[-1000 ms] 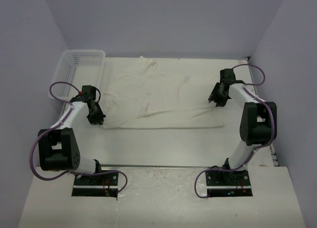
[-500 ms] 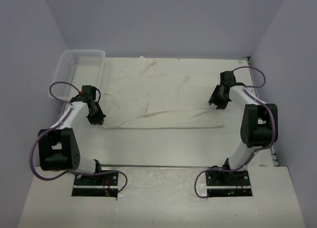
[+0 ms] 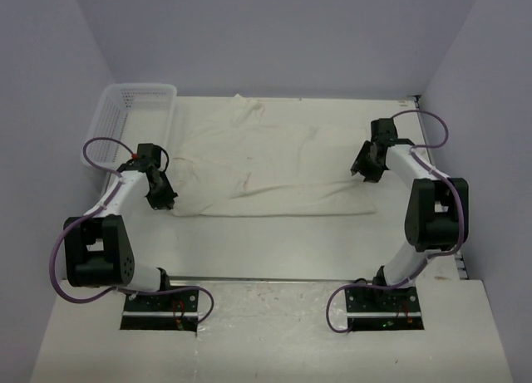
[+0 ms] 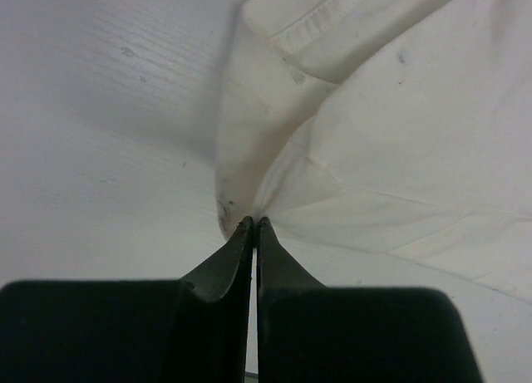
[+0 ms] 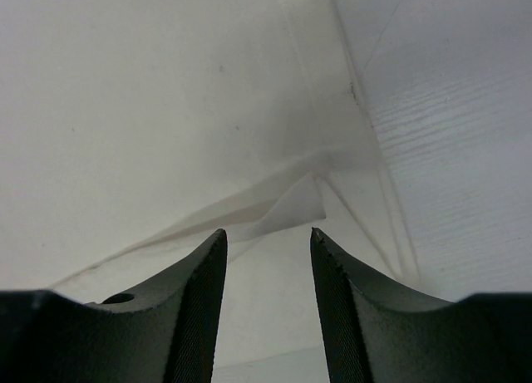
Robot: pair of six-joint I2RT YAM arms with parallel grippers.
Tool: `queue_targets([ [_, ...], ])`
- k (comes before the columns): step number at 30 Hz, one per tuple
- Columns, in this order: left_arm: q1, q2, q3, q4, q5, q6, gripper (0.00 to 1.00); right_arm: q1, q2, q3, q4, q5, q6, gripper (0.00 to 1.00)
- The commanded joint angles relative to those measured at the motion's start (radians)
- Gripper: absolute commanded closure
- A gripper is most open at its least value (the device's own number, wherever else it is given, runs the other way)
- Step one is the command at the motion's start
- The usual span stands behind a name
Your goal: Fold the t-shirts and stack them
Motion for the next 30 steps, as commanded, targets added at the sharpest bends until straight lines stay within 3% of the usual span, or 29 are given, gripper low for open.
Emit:
queue_targets([
  [1,0.013,-0.030,0.000,-0.001,-0.007,0.003,1.00,-0.005,0.026,0.035,0.006,0.008,0.016,0.54],
  [14,0.013,-0.019,-0.005,0.011,0.003,0.002,1.00,-0.007,0.081,0.053,-0.003,0.013,0.039,0.61],
  [16,0.013,-0.019,-0.010,0.012,0.004,-0.001,1.00,-0.011,0.095,0.073,-0.014,0.030,0.046,0.67],
  [21,0.013,-0.018,-0.013,0.012,-0.005,-0.001,1.00,-0.013,0.100,0.102,-0.029,0.051,0.053,1.00],
  [30,0.013,-0.016,-0.019,0.016,-0.013,-0.003,1.00,-0.053,0.112,0.165,-0.063,0.126,0.033,1.00],
])
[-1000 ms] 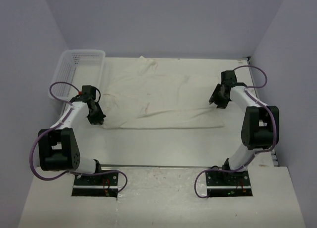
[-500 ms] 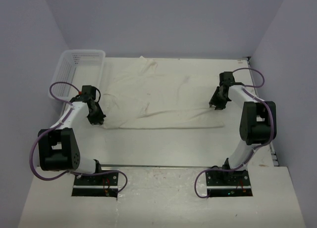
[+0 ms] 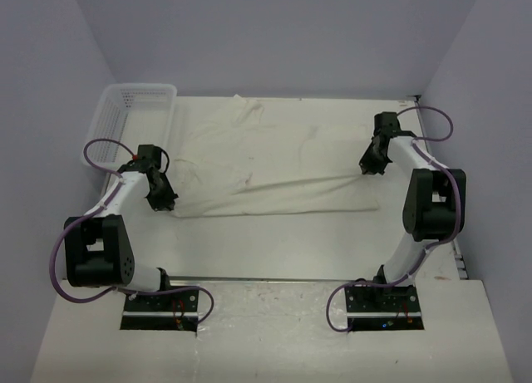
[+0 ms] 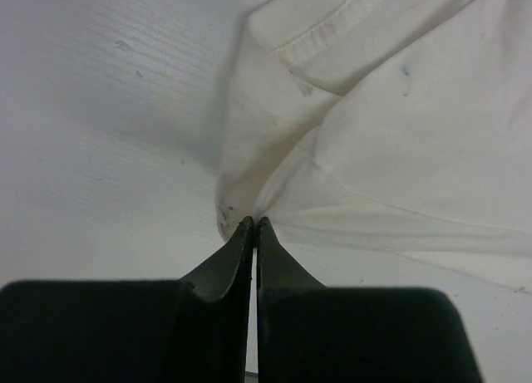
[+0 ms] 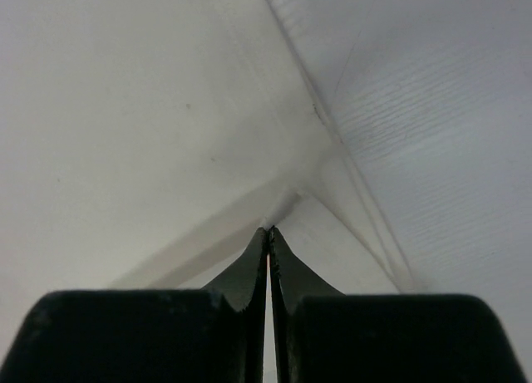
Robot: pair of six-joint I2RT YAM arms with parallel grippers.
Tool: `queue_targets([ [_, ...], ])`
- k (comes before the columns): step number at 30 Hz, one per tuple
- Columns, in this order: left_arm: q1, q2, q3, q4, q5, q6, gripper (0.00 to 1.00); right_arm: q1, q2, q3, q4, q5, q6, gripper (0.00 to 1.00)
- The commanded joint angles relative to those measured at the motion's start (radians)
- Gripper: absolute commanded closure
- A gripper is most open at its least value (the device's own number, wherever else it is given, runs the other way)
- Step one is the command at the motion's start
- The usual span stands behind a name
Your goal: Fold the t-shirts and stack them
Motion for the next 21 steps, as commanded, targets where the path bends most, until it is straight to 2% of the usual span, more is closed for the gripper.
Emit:
queue_targets([
  [1,0.011,-0.016,-0.010,0.011,-0.017,-0.002,1.00,-0.024,0.015,0.062,-0.024,0.086,-0.010,1.00],
  [12,0.013,-0.016,0.009,0.011,-0.030,-0.012,1.00,-0.056,0.096,0.139,-0.049,0.096,-0.026,1.00],
  [18,0.013,-0.025,0.024,0.045,0.038,0.016,1.00,-0.061,0.175,0.196,-0.089,0.097,-0.027,1.00],
  [21,0.013,-0.031,0.045,0.053,0.023,0.025,1.00,-0.059,0.185,0.200,-0.087,0.094,-0.026,1.00],
])
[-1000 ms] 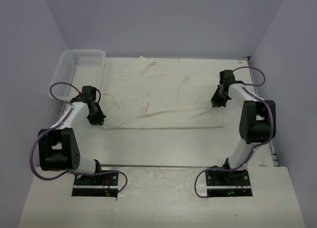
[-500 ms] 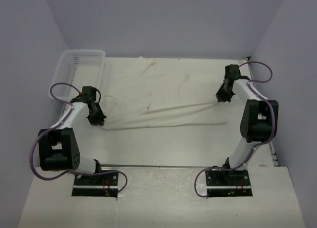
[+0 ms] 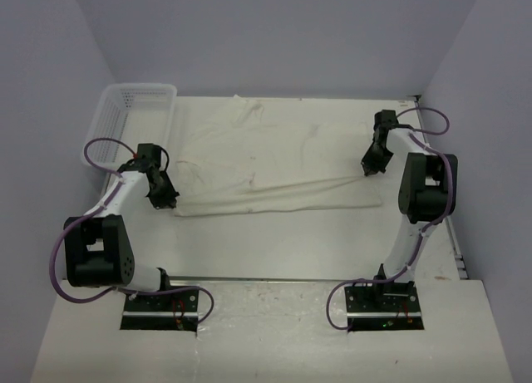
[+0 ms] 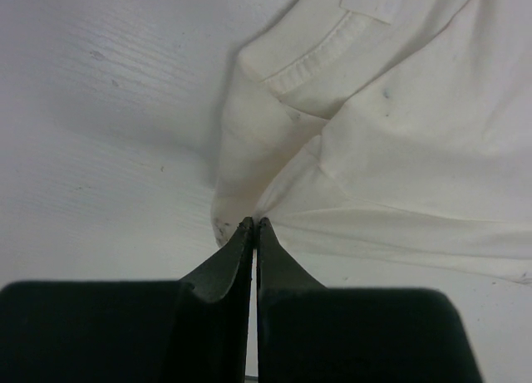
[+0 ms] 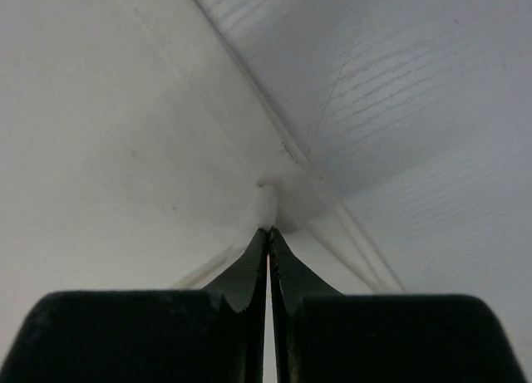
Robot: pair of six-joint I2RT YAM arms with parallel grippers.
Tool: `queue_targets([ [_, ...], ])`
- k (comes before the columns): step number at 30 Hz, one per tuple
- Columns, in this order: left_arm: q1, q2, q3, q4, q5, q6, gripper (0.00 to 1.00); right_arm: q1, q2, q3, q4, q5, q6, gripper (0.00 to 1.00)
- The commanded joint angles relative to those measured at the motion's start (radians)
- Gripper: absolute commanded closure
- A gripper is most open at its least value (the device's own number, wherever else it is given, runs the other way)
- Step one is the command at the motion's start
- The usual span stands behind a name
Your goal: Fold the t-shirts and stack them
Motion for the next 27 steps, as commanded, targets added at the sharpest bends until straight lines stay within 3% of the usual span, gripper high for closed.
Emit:
queue_targets([
  [1,0.013,-0.030,0.054,0.033,-0.035,0.029,1.00,-0.018,0.006,0.054,-0.009,0.070,-0.015,1.00],
  [19,0.013,0.165,0.049,0.073,-0.117,-0.009,1.00,-0.020,0.038,0.121,-0.032,0.079,-0.026,1.00],
  [27,0.011,0.176,0.058,0.107,-0.114,-0.020,1.00,-0.020,0.055,0.134,-0.038,0.081,-0.026,1.00],
])
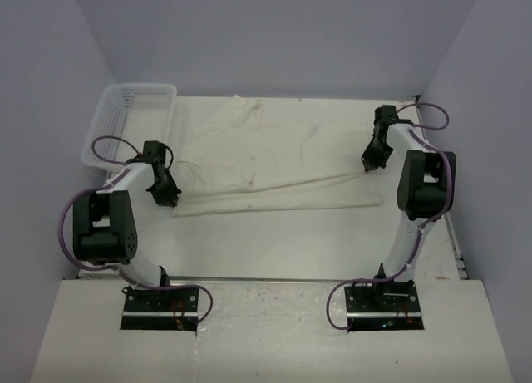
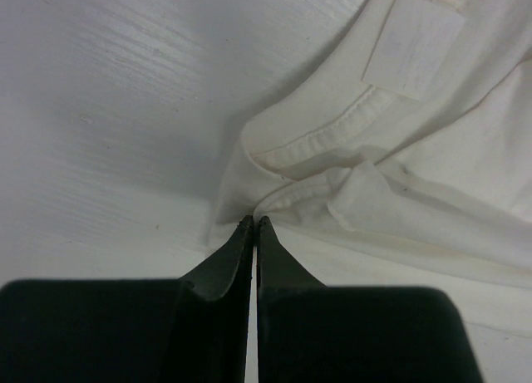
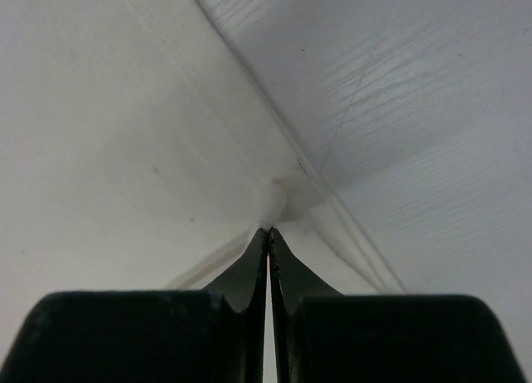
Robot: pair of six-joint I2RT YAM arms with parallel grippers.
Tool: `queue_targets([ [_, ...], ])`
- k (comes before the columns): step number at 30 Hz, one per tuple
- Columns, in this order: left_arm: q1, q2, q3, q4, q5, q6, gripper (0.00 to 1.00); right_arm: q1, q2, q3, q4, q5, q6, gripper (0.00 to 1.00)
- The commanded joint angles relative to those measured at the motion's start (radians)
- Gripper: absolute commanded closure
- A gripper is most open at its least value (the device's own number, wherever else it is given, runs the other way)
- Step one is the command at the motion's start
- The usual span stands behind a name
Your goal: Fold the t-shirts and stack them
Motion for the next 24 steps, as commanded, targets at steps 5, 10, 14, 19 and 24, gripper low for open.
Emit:
queue_targets([
  [5,0.013,-0.036,-0.001,0.054,-0.080,-0.016,0.49,-0.016,0.011,0.047,0.013,0.070,-0.027,1.00],
  [10,-0.016,-0.211,0.011,0.066,-0.144,-0.007,0.37,-0.016,0.002,0.036,0.020,0.058,-0.029,1.00],
  [14,-0.110,-0.302,0.081,0.092,-0.135,0.032,0.36,-0.016,-0.004,0.035,0.027,0.044,-0.032,1.00],
  [19,-0.161,-0.245,0.167,0.182,0.038,0.061,0.39,-0.015,-0.035,0.006,0.053,0.036,-0.042,0.95],
  [24,-0.190,-0.032,0.278,0.241,0.242,0.064,0.42,-0.015,-0.033,0.016,0.043,0.022,-0.052,0.98],
])
